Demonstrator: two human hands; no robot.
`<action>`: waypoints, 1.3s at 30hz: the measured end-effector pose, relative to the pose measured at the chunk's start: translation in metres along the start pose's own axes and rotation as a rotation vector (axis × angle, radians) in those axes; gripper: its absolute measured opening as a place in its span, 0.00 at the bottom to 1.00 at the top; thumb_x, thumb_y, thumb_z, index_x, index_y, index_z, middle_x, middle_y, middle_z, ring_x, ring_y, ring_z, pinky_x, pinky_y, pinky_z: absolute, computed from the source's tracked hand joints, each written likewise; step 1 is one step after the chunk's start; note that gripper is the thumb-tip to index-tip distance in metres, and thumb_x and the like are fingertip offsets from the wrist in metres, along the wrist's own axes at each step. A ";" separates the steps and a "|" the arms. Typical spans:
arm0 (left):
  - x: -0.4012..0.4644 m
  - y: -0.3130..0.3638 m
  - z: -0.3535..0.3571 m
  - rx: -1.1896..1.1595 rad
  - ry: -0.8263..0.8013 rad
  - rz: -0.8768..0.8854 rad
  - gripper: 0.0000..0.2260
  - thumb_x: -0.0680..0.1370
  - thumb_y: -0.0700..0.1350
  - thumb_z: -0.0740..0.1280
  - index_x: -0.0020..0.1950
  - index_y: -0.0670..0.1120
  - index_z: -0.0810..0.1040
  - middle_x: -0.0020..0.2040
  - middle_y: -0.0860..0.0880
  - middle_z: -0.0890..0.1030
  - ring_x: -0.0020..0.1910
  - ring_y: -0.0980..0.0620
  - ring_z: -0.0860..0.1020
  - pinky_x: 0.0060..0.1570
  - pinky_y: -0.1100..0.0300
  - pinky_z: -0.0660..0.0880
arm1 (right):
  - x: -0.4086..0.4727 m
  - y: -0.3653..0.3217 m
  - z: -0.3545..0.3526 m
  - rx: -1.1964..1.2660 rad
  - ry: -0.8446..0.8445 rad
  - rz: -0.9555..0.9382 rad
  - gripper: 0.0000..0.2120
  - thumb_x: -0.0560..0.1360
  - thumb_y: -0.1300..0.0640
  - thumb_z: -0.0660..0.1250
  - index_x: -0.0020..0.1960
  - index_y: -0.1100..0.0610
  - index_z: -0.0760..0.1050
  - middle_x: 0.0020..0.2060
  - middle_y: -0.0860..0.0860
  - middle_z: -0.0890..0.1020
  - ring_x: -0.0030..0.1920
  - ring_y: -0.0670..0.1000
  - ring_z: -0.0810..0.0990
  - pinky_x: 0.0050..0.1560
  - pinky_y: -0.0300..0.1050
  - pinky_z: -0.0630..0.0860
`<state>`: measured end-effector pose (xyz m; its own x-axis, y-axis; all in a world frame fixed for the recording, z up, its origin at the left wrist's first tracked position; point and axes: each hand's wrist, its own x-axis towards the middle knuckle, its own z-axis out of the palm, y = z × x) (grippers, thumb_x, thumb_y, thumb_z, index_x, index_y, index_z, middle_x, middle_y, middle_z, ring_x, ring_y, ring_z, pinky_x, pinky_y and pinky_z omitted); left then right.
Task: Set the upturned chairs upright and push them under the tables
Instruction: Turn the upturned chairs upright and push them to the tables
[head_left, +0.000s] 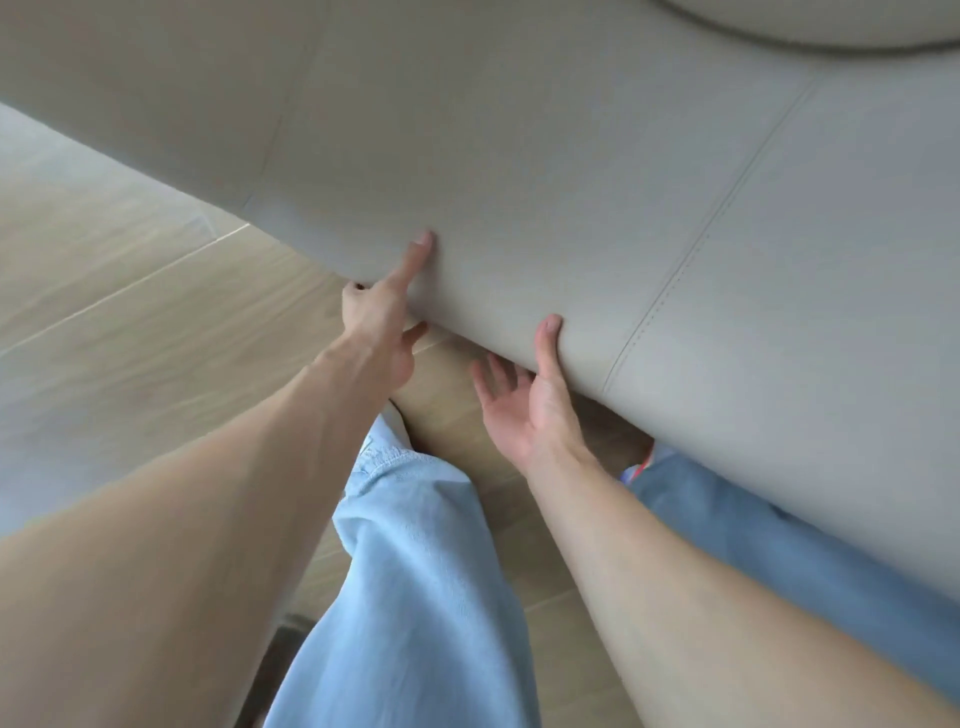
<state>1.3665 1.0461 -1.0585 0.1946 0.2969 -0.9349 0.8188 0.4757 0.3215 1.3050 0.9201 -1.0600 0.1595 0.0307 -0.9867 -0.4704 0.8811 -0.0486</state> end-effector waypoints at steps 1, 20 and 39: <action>0.005 -0.001 -0.001 -0.033 -0.009 0.024 0.35 0.69 0.52 0.80 0.70 0.47 0.67 0.65 0.52 0.77 0.61 0.53 0.78 0.61 0.48 0.77 | 0.002 0.002 -0.001 0.038 -0.021 -0.008 0.40 0.60 0.44 0.76 0.70 0.54 0.74 0.68 0.49 0.77 0.70 0.51 0.72 0.71 0.51 0.70; -0.138 0.056 -0.008 -0.191 -0.038 0.039 0.26 0.65 0.47 0.82 0.59 0.44 0.79 0.55 0.50 0.85 0.53 0.52 0.82 0.58 0.50 0.79 | -0.170 -0.024 0.047 0.026 0.107 -0.112 0.35 0.65 0.42 0.77 0.68 0.55 0.74 0.61 0.54 0.82 0.61 0.52 0.80 0.66 0.51 0.75; -0.491 0.236 0.026 0.050 0.325 -0.029 0.52 0.52 0.58 0.85 0.66 0.38 0.65 0.65 0.39 0.72 0.62 0.37 0.76 0.59 0.40 0.77 | -0.544 -0.120 0.157 -0.451 0.289 -0.026 0.22 0.72 0.40 0.73 0.52 0.57 0.76 0.43 0.56 0.80 0.40 0.54 0.76 0.34 0.44 0.71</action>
<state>1.4779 0.9910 -0.5275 -0.0054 0.5360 -0.8442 0.8483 0.4494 0.2799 1.4108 0.8722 -0.4930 -0.0397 -0.1759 -0.9836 -0.8059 0.5876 -0.0726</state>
